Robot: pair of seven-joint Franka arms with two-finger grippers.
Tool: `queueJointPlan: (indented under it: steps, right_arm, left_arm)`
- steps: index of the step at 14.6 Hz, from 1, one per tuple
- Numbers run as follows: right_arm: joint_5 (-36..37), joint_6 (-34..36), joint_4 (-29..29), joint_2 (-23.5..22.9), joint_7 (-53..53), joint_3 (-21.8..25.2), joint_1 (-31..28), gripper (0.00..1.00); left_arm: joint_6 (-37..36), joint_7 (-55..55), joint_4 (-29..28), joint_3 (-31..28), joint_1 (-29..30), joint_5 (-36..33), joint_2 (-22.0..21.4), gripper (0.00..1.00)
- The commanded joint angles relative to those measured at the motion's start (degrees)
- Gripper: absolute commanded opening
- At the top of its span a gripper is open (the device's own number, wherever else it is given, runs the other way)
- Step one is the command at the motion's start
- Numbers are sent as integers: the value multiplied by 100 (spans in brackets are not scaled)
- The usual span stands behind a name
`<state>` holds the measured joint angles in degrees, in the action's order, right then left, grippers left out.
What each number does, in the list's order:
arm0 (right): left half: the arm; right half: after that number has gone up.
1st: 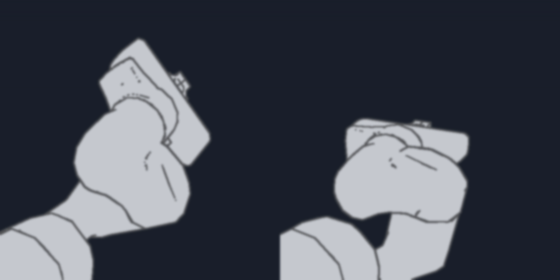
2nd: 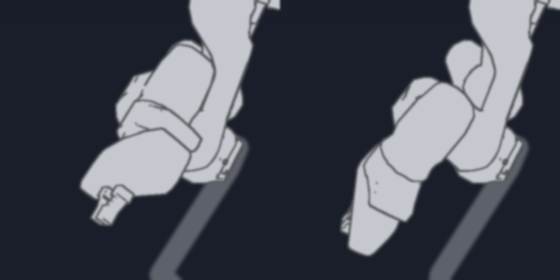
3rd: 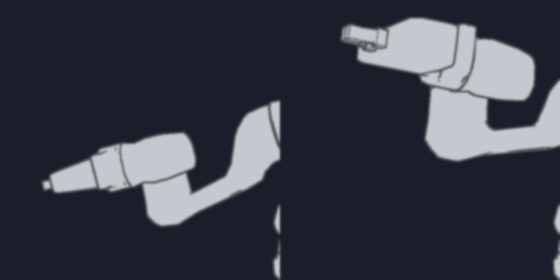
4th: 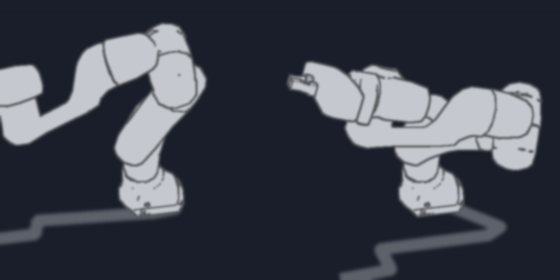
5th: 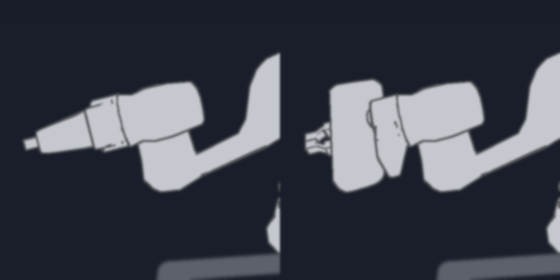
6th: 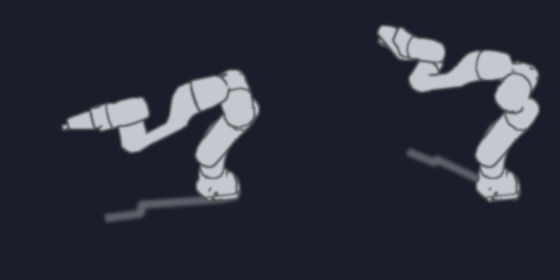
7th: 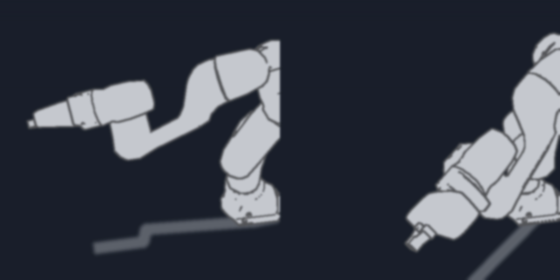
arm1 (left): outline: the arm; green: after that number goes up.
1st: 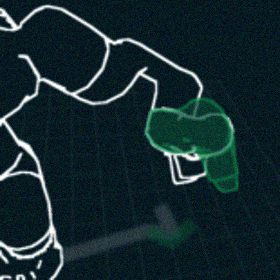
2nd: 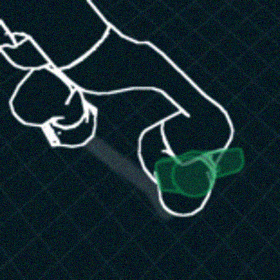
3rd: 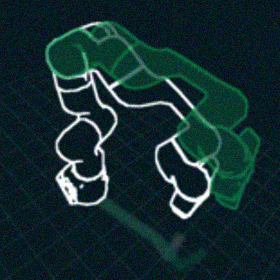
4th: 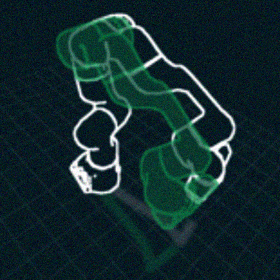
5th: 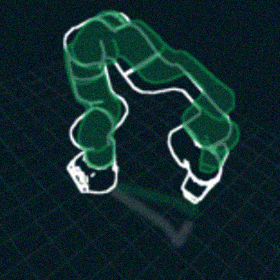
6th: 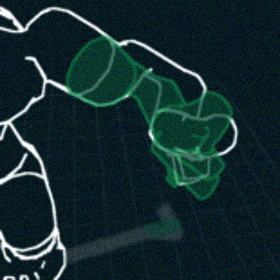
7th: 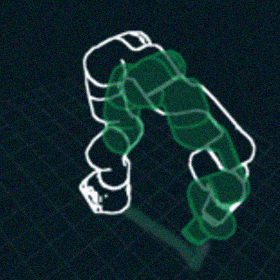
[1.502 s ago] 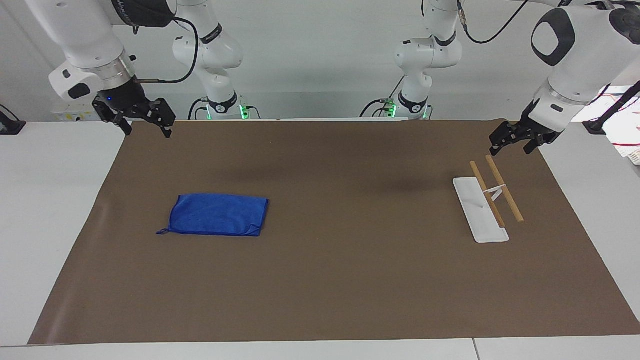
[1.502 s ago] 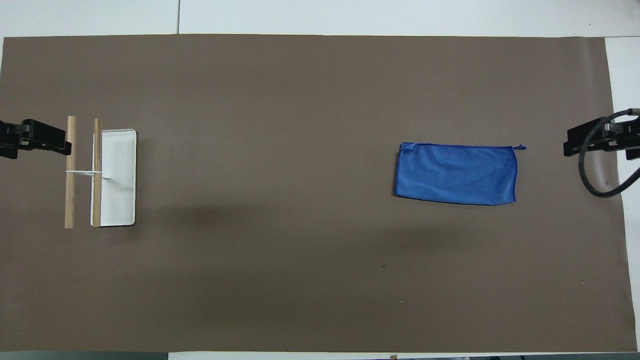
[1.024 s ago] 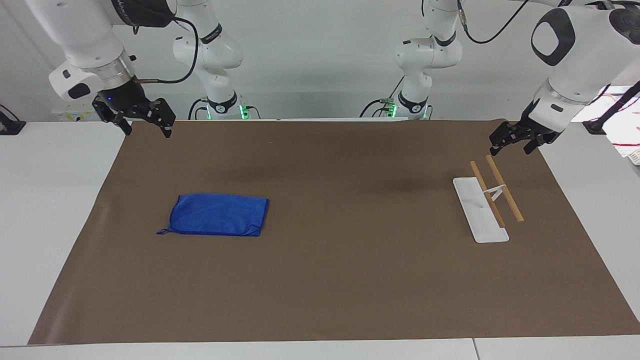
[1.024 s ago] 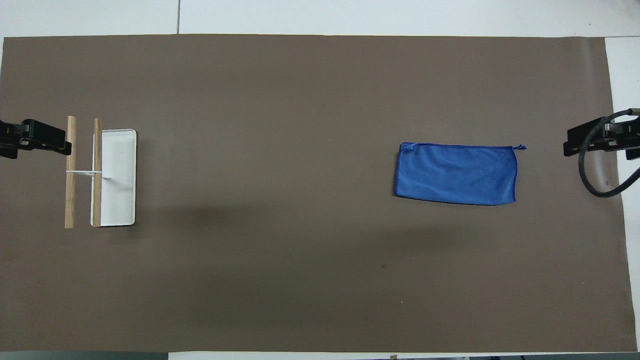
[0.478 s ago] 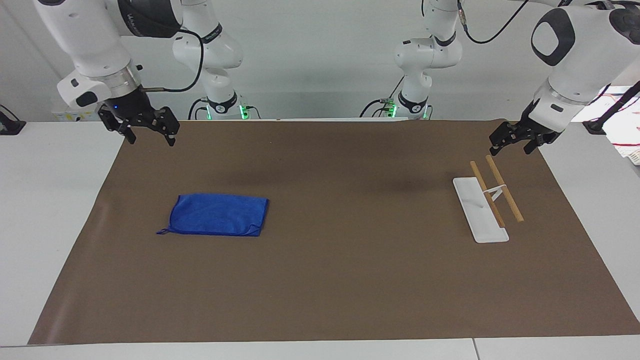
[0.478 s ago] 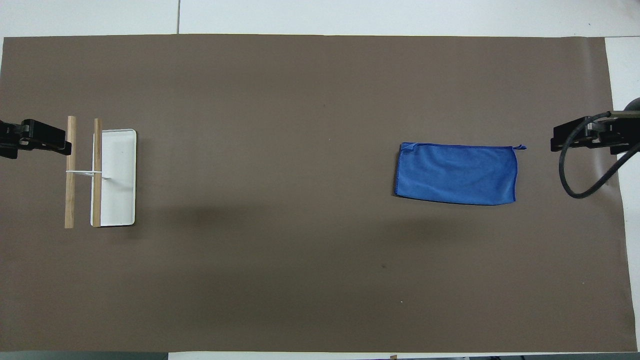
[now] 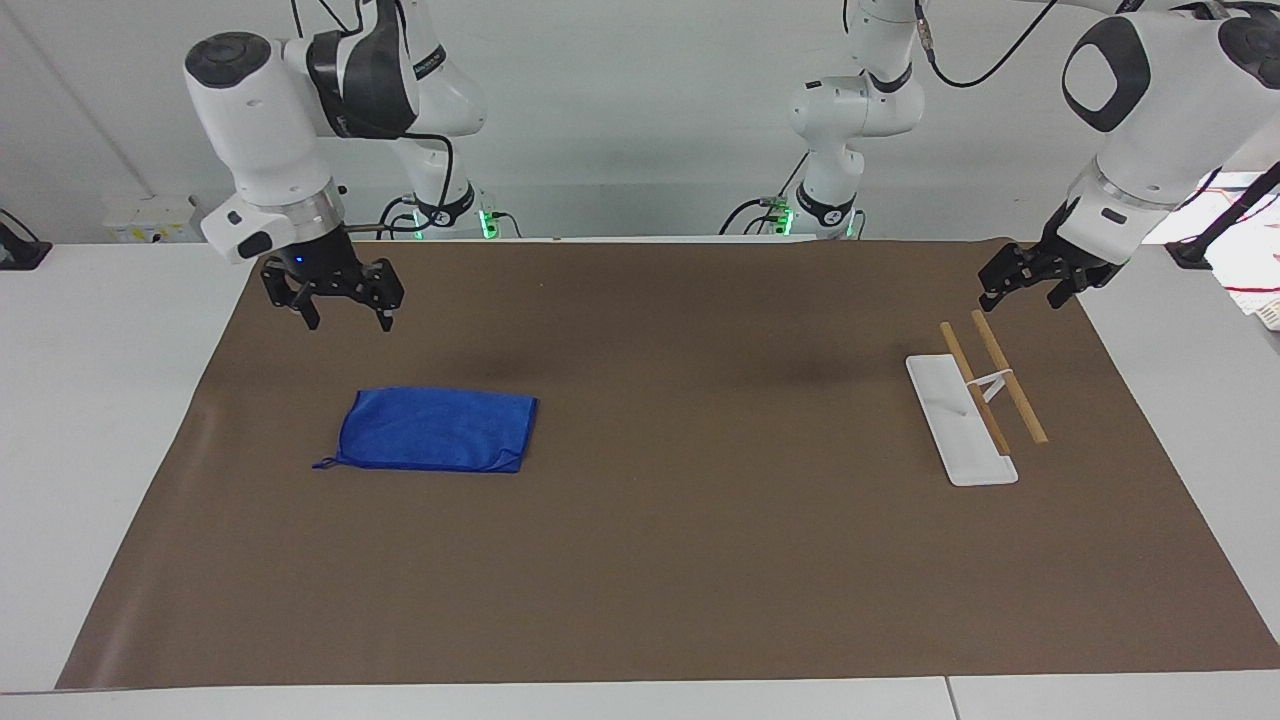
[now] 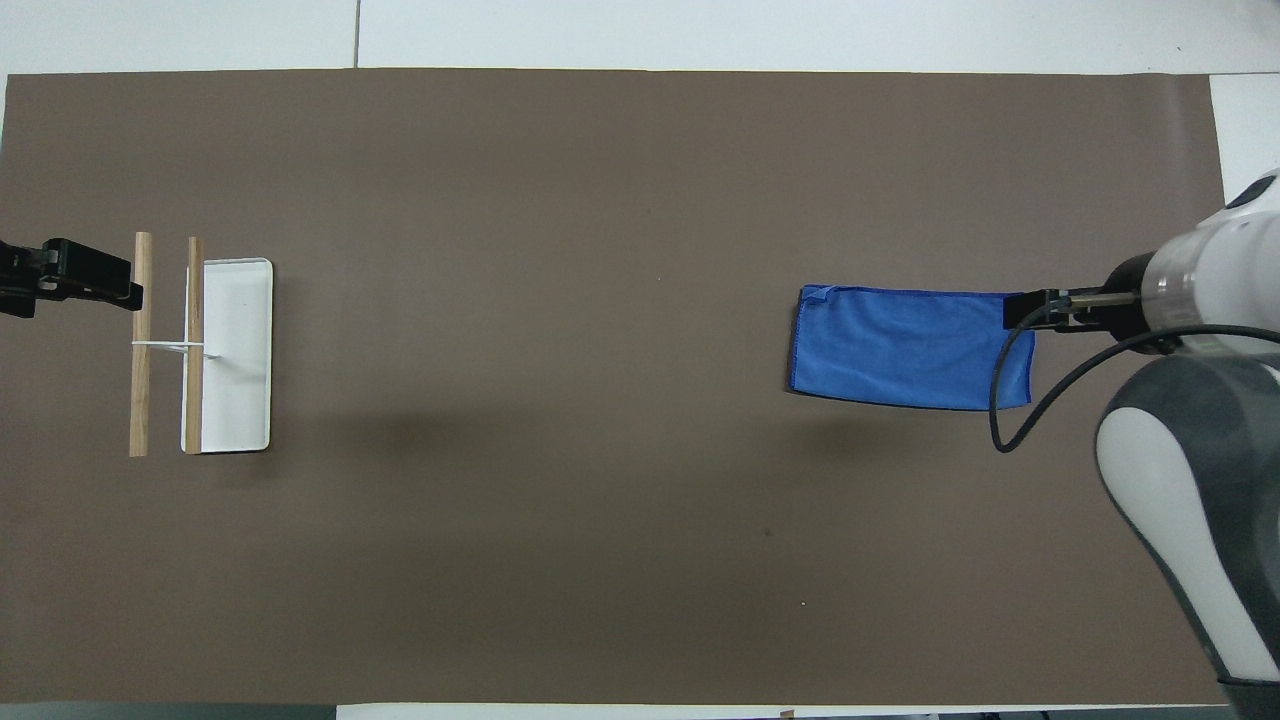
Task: Right arm passes towel to left arm to hang
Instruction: 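Reach the right gripper to the blue towel and grasp its edge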
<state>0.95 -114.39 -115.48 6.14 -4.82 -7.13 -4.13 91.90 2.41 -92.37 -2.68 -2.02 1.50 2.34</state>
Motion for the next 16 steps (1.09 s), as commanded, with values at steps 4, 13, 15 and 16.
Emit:
queueJointPlan:
  steps: [4,13,15,16]
  right_arm:
    - [-104,-2049,-938,-939,51,-17,176,100]
    - [-104,-3362,-1371,-1818,367,-17,123,100]
    - [-95,-3354,-1371,-1836,411,-17,114,84]
    - [-95,-3353,-1363,-1845,533,-8,114,56]
  left_arm:
    - [100,41,-114,4,-17,-97,-67,100]
    - [100,49,-114,4,-17,-97,-67,100]
    - [100,49,-114,4,-17,-97,-67,100]
    - [100,49,-114,4,-17,-97,-67,100]
